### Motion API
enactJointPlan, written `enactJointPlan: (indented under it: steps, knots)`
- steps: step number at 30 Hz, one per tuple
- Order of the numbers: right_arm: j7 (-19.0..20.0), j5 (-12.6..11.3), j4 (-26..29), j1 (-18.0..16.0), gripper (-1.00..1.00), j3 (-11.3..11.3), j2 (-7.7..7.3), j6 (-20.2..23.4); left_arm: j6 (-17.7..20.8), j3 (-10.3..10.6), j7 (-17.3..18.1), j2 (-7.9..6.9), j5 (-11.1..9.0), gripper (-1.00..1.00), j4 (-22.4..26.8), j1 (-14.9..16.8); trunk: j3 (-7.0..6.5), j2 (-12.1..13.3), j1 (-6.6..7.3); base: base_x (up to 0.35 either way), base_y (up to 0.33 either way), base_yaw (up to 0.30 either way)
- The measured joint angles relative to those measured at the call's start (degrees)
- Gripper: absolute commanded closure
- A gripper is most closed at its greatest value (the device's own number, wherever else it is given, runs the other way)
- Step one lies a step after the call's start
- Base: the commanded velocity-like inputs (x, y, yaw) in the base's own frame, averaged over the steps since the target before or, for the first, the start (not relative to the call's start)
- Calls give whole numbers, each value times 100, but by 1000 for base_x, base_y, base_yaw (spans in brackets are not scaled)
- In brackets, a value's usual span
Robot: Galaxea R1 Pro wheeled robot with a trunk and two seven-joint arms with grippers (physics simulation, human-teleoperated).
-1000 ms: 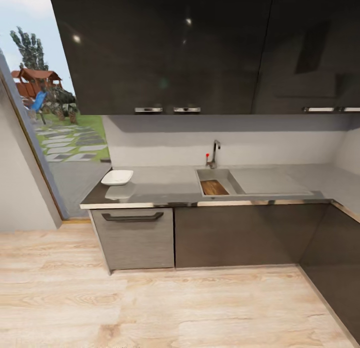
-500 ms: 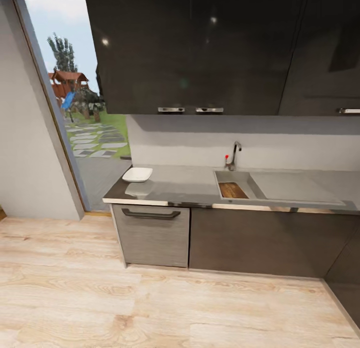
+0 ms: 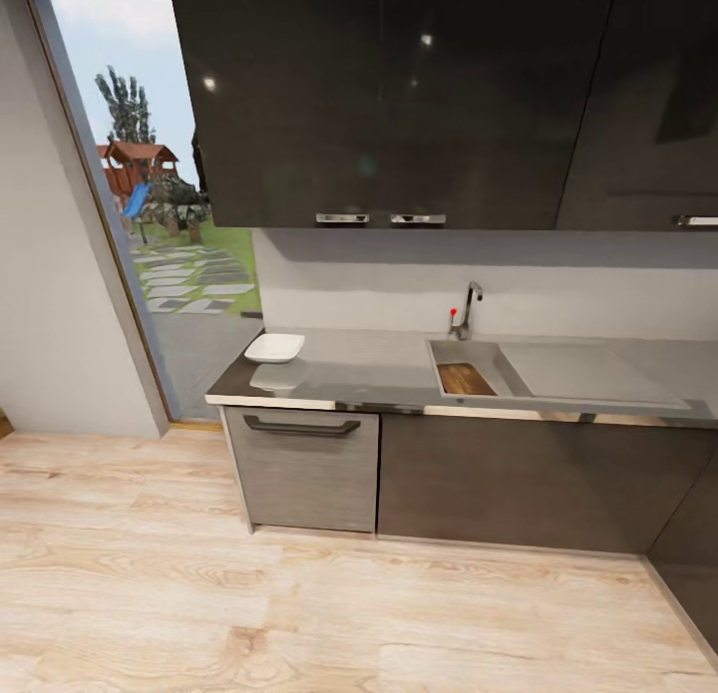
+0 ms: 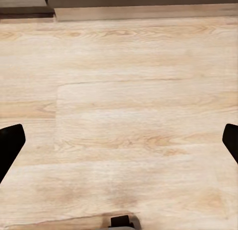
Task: In the kitchen, take the Vidalia onion out of the sink, dice it on the chopping board with the paring knife, put the diced onion into the bowl on the countertop, then place both the paring knife and the chopping board into the sink.
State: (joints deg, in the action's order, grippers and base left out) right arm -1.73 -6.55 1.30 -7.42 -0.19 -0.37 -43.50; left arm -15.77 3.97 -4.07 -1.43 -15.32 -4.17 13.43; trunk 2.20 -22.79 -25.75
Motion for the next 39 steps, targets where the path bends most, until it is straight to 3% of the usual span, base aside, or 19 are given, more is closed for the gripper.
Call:
enactJointPlan:
  steps: [39]
  knots:
    - [-4, 1, 6, 0, -100, -1, 2, -1, -3, 0, 0, 0, 0, -100, 0, 1, 0, 0, 0, 0, 0, 0]
